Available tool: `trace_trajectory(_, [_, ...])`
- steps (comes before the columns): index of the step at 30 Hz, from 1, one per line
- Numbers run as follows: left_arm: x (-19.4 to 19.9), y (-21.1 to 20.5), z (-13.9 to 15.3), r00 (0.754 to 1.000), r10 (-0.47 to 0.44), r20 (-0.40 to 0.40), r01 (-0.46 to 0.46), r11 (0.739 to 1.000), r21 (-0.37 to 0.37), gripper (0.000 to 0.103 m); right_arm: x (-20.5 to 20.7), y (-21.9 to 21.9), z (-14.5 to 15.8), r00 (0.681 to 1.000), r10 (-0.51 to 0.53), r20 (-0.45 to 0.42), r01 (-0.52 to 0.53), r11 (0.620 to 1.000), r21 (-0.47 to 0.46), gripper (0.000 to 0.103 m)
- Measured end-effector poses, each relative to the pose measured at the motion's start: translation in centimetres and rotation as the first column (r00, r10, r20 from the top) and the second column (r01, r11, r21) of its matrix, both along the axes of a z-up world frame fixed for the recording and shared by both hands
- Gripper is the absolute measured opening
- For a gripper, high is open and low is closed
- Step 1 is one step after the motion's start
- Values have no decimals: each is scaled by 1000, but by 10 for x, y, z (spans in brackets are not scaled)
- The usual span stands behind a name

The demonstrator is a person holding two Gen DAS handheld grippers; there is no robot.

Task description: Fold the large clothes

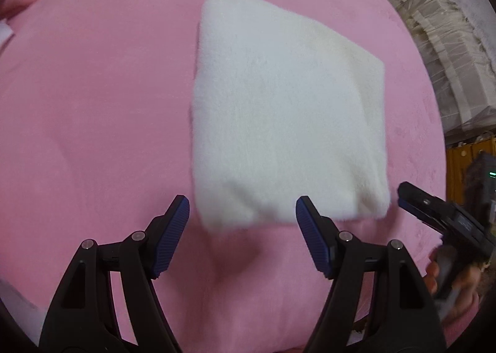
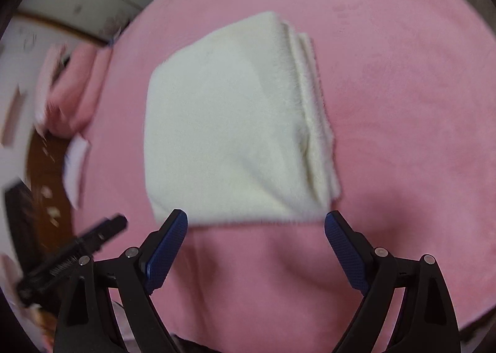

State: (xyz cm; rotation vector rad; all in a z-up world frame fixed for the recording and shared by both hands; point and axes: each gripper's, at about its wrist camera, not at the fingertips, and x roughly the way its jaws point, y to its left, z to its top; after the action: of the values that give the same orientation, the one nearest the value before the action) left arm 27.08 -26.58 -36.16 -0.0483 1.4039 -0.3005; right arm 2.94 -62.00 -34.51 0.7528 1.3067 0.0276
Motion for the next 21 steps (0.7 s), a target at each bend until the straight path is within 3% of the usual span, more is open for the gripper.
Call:
trace_trajectory(4, [38, 16, -30, 998, 28, -57, -33, 996, -83, 68, 23, -31, -46, 1000, 6, -28, -5, 999, 31, 91])
trace_trajectory(7, [62, 23, -55, 989, 58, -135, -81, 981, -177, 68, 34, -46, -72, 1000, -18, -21, 21, 991, 132, 91])
trace_trajectory(9, [74, 20, -69, 987, 51, -155, -80, 979, -186, 69, 43, -50, -85, 1000, -10, -27, 15, 987, 158, 91])
trace_trajectory(14, [91, 7, -81, 985, 45, -166, -78, 978, -194, 84, 57, -53, -94, 998, -33, 60, 21, 980, 200, 89])
trace_trajectory(18, [101, 3, -92, 985, 31, -170, -71, 970, -234, 88, 64, -52, -96, 994, -48, 99, 24, 974, 226, 71])
trace_trajectory(21, [99, 4, -91, 990, 29, -141, -64, 965, -254, 79, 57, -54, -88, 990, -64, 124, 34, 971, 236, 56])
